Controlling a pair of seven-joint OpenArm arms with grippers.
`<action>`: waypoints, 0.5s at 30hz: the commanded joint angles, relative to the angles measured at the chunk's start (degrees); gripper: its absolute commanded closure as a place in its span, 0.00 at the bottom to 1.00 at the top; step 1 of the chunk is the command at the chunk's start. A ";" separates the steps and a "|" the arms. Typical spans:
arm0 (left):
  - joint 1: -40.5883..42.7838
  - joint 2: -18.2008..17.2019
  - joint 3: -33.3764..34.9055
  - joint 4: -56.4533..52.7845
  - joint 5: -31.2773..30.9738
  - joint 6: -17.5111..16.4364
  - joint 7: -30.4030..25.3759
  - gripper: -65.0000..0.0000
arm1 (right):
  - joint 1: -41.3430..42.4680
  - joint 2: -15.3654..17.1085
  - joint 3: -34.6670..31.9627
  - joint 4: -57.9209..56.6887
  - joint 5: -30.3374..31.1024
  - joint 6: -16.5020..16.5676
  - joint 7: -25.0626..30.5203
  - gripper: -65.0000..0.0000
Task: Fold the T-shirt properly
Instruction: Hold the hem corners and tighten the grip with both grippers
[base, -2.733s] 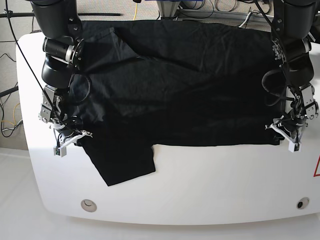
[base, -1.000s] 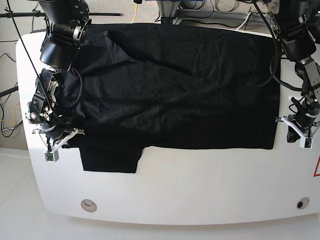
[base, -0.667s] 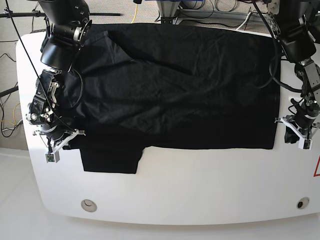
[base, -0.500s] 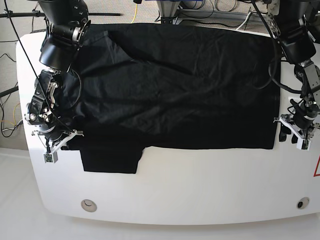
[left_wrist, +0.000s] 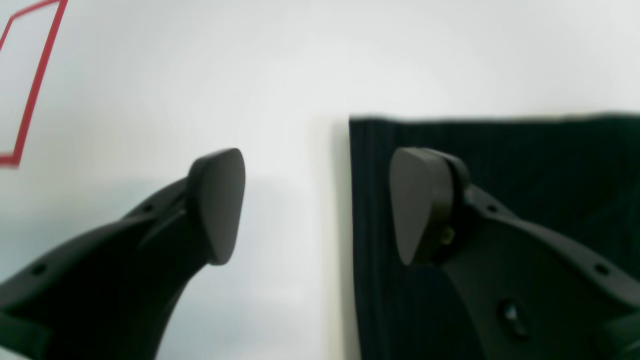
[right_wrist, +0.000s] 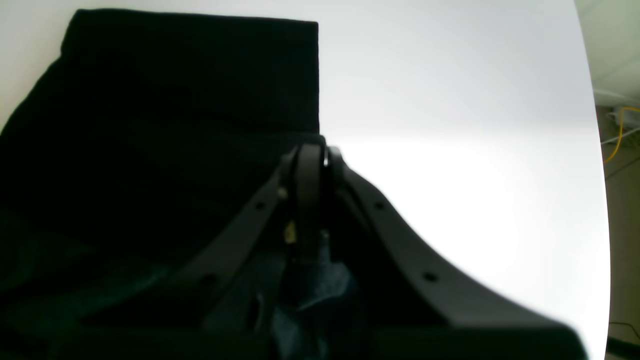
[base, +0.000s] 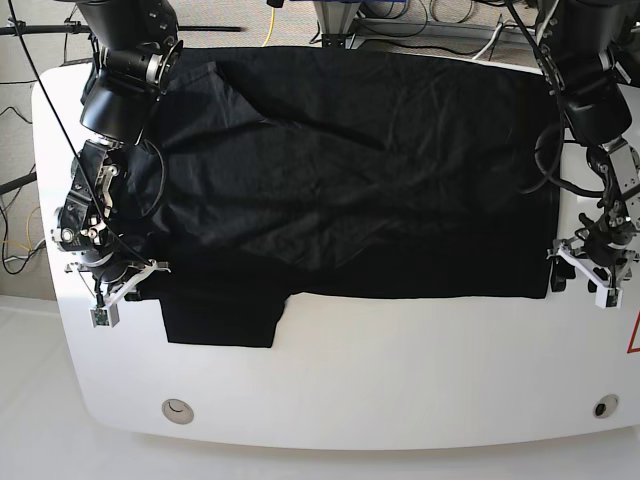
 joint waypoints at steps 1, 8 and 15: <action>-2.59 -0.92 0.07 -0.68 -0.48 -0.15 -2.09 0.33 | 1.60 0.95 0.18 1.27 0.35 -0.15 0.95 1.00; -3.73 -0.41 -0.11 -4.98 -0.02 0.26 -1.80 0.32 | 1.47 0.81 0.01 1.38 0.36 -0.21 1.12 1.00; -4.38 0.05 0.01 -7.79 0.38 0.25 -2.43 0.32 | 1.43 0.81 0.15 1.42 0.51 -0.23 1.04 1.00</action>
